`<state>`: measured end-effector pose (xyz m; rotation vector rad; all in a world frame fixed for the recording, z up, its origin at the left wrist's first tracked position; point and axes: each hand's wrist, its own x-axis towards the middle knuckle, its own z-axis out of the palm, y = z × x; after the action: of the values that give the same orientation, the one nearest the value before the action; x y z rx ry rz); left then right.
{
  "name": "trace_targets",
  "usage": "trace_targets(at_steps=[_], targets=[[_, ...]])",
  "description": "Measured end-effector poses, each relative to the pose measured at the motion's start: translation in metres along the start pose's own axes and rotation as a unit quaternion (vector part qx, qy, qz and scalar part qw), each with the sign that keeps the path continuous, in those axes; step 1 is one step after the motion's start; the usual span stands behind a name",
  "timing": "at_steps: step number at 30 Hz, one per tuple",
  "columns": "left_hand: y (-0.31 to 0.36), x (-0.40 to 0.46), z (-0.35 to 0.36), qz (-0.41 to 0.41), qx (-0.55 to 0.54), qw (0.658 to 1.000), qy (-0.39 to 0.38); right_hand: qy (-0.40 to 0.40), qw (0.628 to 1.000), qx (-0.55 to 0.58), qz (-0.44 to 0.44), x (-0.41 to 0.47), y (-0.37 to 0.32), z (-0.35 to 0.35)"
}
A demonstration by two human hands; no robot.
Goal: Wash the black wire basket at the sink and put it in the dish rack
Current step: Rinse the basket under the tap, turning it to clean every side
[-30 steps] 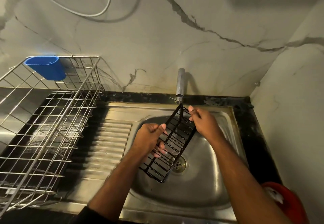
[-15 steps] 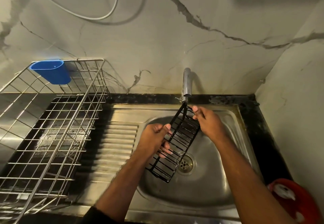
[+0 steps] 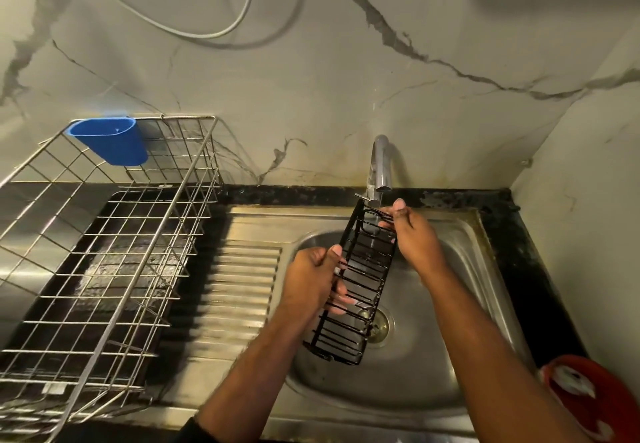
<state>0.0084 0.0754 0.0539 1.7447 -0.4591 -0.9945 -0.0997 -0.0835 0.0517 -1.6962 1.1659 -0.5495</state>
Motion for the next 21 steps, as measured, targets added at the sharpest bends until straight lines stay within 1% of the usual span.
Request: trace_targets(at_steps=[8,12,16,21], targets=[[0.01,-0.005,-0.002,-0.009,-0.029,1.0,0.003,0.021,0.999,0.014,-0.028,0.005,-0.004,0.003],[0.014,-0.007,-0.002,-0.022,-0.058,0.998,-0.002,0.027,0.998,0.05,-0.012,0.011,-0.003,0.004],[0.014,-0.005,-0.002,-0.034,-0.074,0.997,0.001,0.0,0.993,0.12,0.016,0.021,-0.006,0.004],[0.014,-0.005,-0.003,-0.037,-0.079,0.996,0.007,-0.029,0.987,0.158,0.011,0.027,-0.014,0.003]])
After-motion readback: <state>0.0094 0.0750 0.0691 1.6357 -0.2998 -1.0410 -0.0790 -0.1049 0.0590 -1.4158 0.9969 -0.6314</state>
